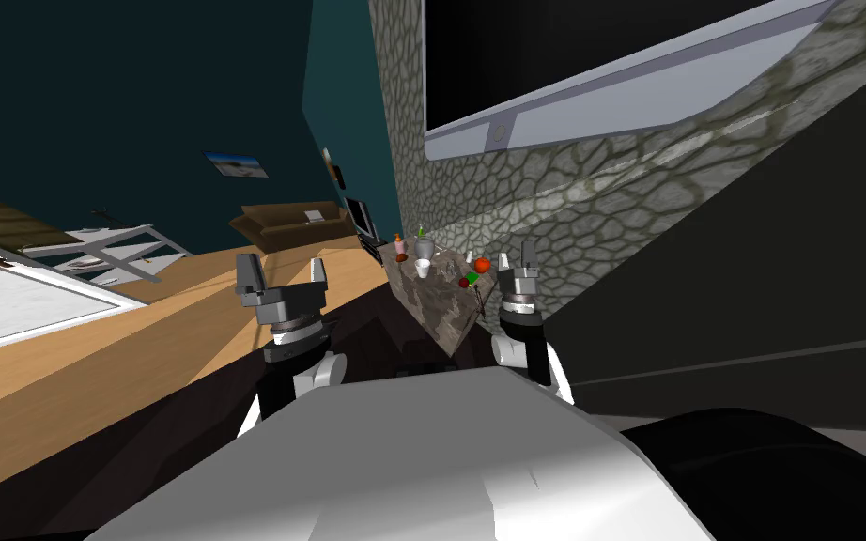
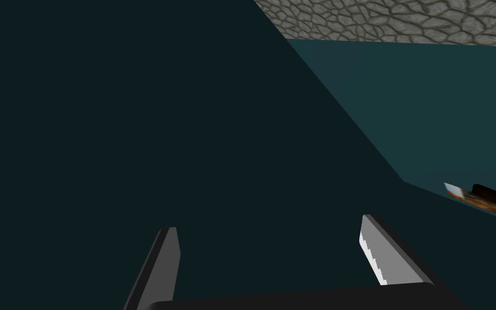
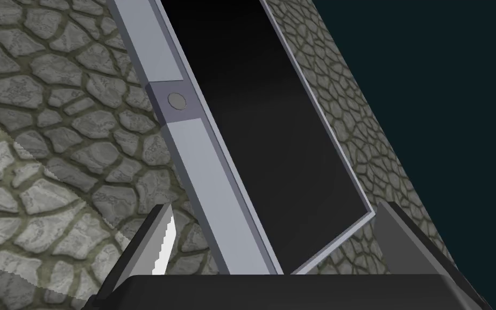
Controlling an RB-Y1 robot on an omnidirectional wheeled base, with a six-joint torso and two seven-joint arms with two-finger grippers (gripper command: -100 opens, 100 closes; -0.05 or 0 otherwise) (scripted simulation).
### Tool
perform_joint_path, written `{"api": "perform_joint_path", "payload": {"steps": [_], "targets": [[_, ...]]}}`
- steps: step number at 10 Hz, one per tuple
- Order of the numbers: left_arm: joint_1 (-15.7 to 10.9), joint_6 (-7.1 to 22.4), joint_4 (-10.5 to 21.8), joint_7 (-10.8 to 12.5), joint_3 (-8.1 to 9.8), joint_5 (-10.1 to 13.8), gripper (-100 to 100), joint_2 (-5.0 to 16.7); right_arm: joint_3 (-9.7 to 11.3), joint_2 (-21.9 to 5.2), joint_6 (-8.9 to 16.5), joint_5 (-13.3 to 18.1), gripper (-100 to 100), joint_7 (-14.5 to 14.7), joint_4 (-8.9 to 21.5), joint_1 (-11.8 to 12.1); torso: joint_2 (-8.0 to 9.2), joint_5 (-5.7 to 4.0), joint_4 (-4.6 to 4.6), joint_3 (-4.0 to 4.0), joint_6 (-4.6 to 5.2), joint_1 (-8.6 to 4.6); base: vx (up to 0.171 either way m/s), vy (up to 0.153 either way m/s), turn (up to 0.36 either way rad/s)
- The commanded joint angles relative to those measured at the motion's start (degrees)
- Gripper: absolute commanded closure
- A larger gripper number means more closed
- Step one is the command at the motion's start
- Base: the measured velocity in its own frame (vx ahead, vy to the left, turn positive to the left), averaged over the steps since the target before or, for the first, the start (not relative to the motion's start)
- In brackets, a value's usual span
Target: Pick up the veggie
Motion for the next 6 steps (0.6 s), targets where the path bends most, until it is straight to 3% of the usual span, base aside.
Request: {"api": "perform_joint_path", "payload": {"steps": [1,6], "targets": [[0.0,0.0,0.0,0.0,0.00,0.0,0,0.0,0.1,-2.1,0.0,-0.3,-100,-0.2,0.7,0.3,0.00,0.00,0.00,0.00,0.00,0.00,0.006,0.008,-0.040],[0.0,0.0,0.0,0.0,0.00,0.0,0,0.0,0.8,-10.3,0.3,-1.6,-100,-0.8,4.7,2.1,-0.07,0.02,-0.02,-0.04,0.00,0.10,0.018,0.027,-0.073]]}}
